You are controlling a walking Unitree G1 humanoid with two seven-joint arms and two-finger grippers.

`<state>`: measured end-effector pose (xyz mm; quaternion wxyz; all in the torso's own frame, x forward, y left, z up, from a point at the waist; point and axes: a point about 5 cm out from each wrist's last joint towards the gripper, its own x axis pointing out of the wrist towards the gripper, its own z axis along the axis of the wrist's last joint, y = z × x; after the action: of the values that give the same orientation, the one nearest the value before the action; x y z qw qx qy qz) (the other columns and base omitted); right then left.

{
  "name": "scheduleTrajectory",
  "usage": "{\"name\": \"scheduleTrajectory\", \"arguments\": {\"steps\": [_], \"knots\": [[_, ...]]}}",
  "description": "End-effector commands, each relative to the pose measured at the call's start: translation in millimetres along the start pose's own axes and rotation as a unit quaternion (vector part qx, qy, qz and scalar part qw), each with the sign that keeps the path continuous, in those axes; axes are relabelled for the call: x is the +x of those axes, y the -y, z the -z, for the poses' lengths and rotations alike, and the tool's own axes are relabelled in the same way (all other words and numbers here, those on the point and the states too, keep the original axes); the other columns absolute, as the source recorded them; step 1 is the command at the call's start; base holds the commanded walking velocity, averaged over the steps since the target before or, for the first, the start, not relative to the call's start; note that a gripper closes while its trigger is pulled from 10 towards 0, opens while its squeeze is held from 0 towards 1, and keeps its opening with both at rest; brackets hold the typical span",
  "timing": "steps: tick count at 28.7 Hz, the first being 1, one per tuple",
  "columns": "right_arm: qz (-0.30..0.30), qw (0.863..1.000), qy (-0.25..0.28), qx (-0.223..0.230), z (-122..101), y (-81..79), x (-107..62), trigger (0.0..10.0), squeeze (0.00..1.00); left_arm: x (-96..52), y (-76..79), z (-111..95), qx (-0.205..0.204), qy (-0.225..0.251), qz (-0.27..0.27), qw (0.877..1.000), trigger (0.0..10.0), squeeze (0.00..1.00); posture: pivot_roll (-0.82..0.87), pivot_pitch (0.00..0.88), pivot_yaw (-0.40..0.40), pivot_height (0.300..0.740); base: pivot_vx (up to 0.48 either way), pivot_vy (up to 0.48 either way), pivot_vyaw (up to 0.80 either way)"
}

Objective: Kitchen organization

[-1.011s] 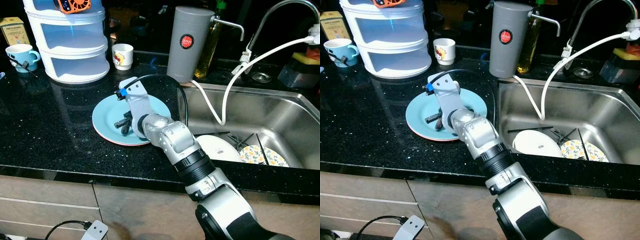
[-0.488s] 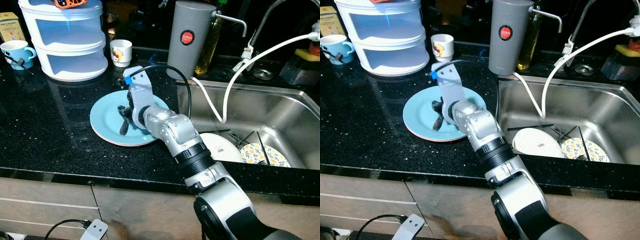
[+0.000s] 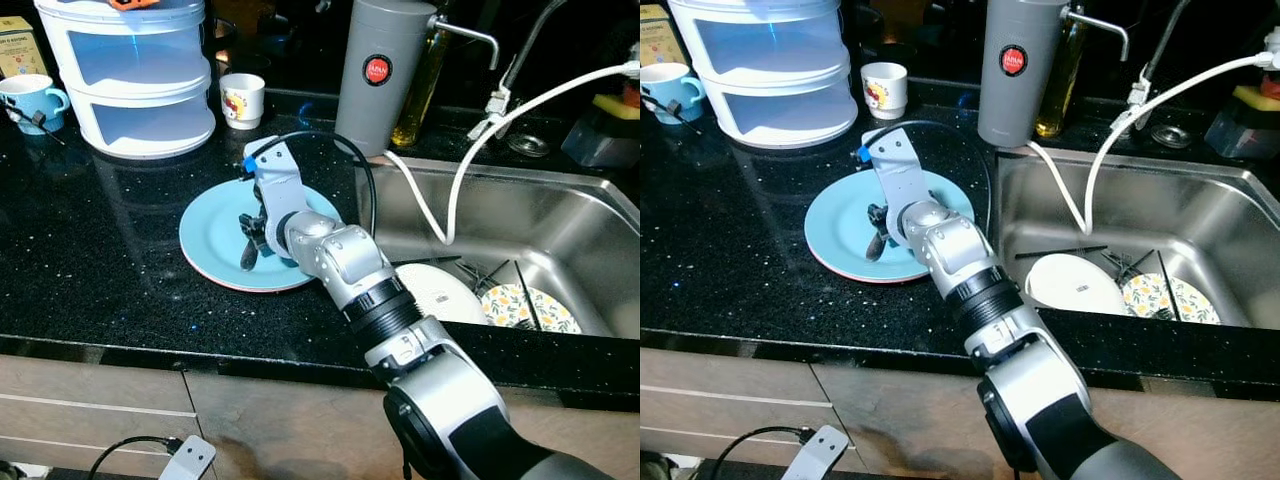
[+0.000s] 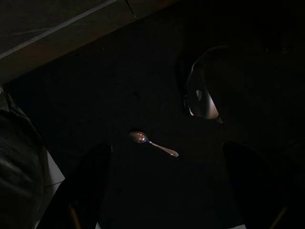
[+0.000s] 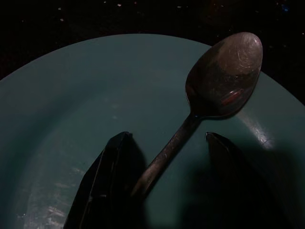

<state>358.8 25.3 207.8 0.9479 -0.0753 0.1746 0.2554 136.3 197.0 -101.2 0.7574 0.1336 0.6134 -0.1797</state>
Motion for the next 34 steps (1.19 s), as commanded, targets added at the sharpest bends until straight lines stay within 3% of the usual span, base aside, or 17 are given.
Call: {"name": "scheduleTrajectory", "arguments": {"steps": [1,2,14,21,24,25,28,29,32,34], "knots": [[-0.027,0.998,-0.053,-0.002,19,-21.5,5.3,6.1,0.00,6.0,24.8,2,-0.003,-0.003,0.044,0.999,10.0,0.00,0.02,0.000,-0.135,0.740,0.000,0.000,0.00],[-0.032,0.998,-0.060,-0.003,21,-22.9,5.5,0.0,0.00,6.0,24.7,2,-0.003,-0.003,0.044,0.999,10.0,0.00,0.02,0.000,-0.136,0.740,0.000,0.000,0.00],[-0.042,0.996,-0.076,0.033,25,-22.6,5.2,0.0,0.00,5.8,24.1,0,-0.003,-0.001,0.043,0.999,10.0,0.00,0.01,0.000,-0.131,0.740,0.000,0.000,0.00],[-0.092,0.989,-0.003,0.117,1,-23.0,1.6,0.0,0.00,5.6,23.3,0,-0.003,-0.001,0.041,0.999,10.0,0.00,0.00,0.000,-0.123,0.740,0.000,0.000,0.00],[-0.174,0.969,0.059,0.164,-21,-27.8,-8.9,0.0,0.00,5.5,22.6,-1,-0.004,-0.001,0.040,0.999,10.0,0.00,0.00,0.000,-0.118,0.740,0.000,0.000,0.00],[-0.174,0.969,0.059,0.164,-21,-27.8,-8.9,0.0,0.00,5.5,22.6,-1,-0.004,-0.001,0.040,0.999,10.0,0.00,0.00,0.000,-0.118,0.740,0.000,0.000,0.00],[-0.265,0.934,0.128,0.204,-42,-28.0,-27.9,0.0,0.00,5.2,21.6,-1,-0.004,-0.001,0.040,0.999,10.0,0.00,0.00,0.000,-0.110,0.740,0.000,0.000,0.00],[-0.265,0.934,0.128,0.204,-42,-28.0,-27.9,0.0,0.00,5.2,21.6,-1,-0.004,-0.001,0.040,0.999,10.0,0.00,0.00,0.000,-0.110,0.740,0.000,0.000,0.00],[-0.316,0.902,0.176,0.234,-52,-22.8,-43.3,0.0,0.00,5.1,20.9,-1,-0.004,-0.001,0.039,0.999,10.0,0.00,0.00,0.000,-0.106,0.740,0.000,0.000,0.00],[-0.361,0.873,0.207,0.254,-58,-17.8,-57.9,0.0,0.00,4.9,20.2,0,-0.005,-0.002,0.038,0.999,10.0,0.00,0.00,0.000,-0.101,0.740,0.000,0.000,0.00]]}}
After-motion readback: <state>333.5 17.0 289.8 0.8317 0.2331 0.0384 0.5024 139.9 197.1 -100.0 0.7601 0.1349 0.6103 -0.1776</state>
